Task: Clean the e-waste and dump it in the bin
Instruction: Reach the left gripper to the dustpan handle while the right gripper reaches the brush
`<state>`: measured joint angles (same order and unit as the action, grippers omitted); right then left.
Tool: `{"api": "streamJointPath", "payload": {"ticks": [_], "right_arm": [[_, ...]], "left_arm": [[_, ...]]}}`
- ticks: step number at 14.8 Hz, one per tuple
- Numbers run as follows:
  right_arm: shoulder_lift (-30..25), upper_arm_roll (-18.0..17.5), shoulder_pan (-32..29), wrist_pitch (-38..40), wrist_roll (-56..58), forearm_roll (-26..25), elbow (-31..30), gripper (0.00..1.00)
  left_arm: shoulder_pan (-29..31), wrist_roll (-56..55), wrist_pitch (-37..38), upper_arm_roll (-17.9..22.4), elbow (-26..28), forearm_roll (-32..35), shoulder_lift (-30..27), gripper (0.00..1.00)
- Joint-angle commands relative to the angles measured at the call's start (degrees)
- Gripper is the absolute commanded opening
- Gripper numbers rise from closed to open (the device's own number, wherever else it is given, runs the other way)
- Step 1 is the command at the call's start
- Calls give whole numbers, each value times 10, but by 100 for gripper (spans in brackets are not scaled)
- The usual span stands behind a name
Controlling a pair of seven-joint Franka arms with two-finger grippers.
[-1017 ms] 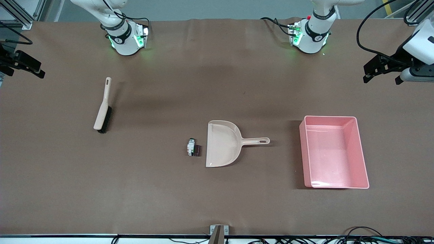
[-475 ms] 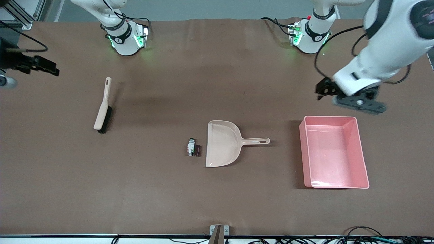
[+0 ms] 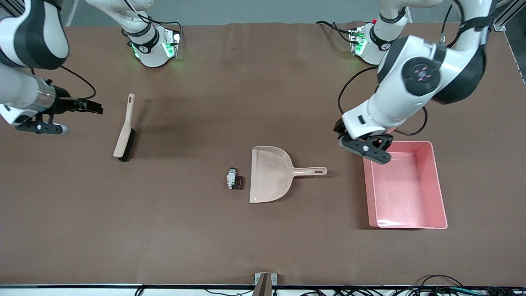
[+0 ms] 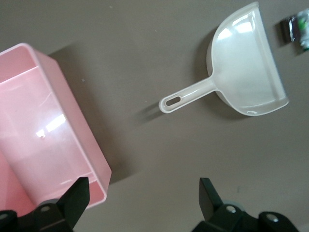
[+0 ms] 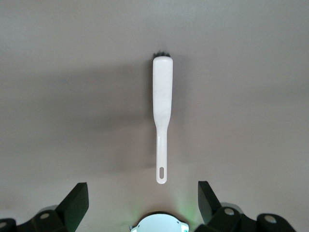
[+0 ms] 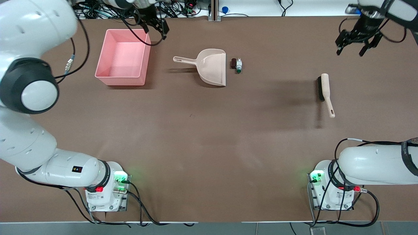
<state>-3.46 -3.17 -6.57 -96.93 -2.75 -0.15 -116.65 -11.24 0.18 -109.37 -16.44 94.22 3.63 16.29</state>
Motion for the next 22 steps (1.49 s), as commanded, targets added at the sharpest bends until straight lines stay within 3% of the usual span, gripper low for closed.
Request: {"api": "streamJointPath", "payload": {"ticks": [1, 7, 13, 19, 22], "right_arm": [[-44, -4, -3, -77, 6, 7, -104, 100], [-65, -4, 6, -211, 15, 4, -250, 100], [-80, -3, 1, -343, 42, 0, -372, 100], [-48, -3, -19, -452, 71, -3, -404, 100], [2, -3, -89, -518, 166, -3, -405, 99]], "left_arm": [[-46, 11, 4, 0, -76, 52, 82, 100], [-113, 66, -10, 0, -140, 135, 187, 100], [-113, 260, -60, 0, -140, 149, 233, 93], [-117, 359, -92, 1, -140, 160, 275, 80], [-118, 372, -110, 1, -140, 170, 284, 76]]}}
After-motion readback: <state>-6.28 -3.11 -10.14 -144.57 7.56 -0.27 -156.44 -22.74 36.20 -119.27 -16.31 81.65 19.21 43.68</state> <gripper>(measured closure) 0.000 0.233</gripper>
